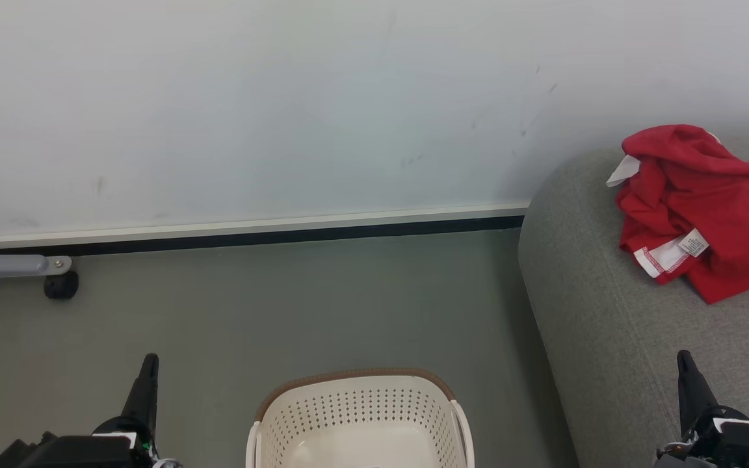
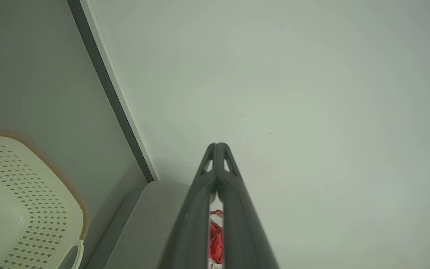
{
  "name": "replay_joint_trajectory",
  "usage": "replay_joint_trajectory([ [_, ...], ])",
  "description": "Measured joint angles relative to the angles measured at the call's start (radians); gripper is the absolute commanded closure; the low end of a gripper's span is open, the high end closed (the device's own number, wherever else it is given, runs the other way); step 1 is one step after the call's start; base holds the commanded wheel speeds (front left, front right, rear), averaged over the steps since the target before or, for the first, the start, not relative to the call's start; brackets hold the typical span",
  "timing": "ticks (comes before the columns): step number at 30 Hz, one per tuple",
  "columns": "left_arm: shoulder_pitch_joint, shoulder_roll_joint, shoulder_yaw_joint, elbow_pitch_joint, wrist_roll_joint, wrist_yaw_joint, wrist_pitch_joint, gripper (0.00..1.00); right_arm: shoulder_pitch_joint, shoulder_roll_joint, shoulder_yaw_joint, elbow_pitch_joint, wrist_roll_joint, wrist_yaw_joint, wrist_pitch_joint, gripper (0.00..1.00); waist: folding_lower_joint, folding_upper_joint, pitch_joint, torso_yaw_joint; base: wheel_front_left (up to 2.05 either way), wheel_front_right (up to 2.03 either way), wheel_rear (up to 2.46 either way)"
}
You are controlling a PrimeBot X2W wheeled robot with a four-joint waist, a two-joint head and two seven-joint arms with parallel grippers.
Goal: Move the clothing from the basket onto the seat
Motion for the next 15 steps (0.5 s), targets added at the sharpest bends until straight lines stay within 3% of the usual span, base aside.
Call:
replay_joint_trajectory([
  [15,0.000,0.000,0.000,0.000,0.000,0.000,0.000,1.00,0.000,0.000,0.000,0.000,0.000,0.000,0.000,1.00,0.0000,0.0000,0.000,0.000,0.00,0.00,0.00],
])
